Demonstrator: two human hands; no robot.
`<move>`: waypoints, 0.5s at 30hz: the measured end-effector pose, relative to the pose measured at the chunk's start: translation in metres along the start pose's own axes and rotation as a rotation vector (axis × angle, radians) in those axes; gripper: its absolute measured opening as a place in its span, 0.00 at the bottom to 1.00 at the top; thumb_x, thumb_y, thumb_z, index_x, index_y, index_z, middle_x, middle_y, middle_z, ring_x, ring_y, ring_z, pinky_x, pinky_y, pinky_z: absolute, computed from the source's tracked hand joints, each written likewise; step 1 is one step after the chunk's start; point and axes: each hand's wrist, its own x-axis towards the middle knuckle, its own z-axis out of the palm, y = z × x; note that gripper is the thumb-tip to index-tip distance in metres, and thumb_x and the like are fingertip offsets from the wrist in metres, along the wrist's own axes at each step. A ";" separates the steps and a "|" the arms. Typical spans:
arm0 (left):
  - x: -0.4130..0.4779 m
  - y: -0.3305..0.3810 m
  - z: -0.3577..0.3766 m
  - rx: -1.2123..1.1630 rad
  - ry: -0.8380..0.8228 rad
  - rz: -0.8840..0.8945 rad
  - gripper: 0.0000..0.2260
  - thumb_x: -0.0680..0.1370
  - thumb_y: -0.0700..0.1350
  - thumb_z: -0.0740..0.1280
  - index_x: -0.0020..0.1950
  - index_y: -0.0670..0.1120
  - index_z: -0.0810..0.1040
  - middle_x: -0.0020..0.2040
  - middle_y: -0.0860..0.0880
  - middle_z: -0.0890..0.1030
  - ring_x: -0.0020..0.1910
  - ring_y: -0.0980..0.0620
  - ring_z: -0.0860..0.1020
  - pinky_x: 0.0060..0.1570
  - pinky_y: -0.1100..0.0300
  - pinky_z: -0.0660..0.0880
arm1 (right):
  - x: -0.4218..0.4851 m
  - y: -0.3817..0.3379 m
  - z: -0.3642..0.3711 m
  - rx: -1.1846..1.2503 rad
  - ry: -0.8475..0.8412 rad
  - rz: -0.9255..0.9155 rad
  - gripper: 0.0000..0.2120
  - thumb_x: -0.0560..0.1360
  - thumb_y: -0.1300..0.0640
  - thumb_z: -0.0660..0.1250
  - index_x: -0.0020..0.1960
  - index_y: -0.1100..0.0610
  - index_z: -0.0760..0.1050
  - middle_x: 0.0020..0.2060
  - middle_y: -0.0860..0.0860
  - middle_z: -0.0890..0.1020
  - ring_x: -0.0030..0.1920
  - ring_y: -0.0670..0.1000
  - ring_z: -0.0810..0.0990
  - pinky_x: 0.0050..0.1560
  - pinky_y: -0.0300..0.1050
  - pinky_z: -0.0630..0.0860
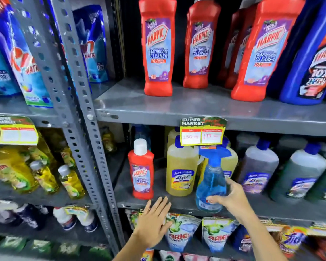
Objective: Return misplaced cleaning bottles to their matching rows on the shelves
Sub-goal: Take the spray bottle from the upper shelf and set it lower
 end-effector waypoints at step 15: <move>0.003 0.001 0.017 0.002 0.094 0.009 0.27 0.82 0.60 0.49 0.78 0.48 0.58 0.78 0.49 0.56 0.77 0.48 0.53 0.70 0.50 0.43 | 0.011 -0.002 -0.005 -0.670 -0.017 0.025 0.29 0.62 0.39 0.79 0.55 0.43 0.68 0.42 0.40 0.80 0.43 0.46 0.81 0.41 0.42 0.75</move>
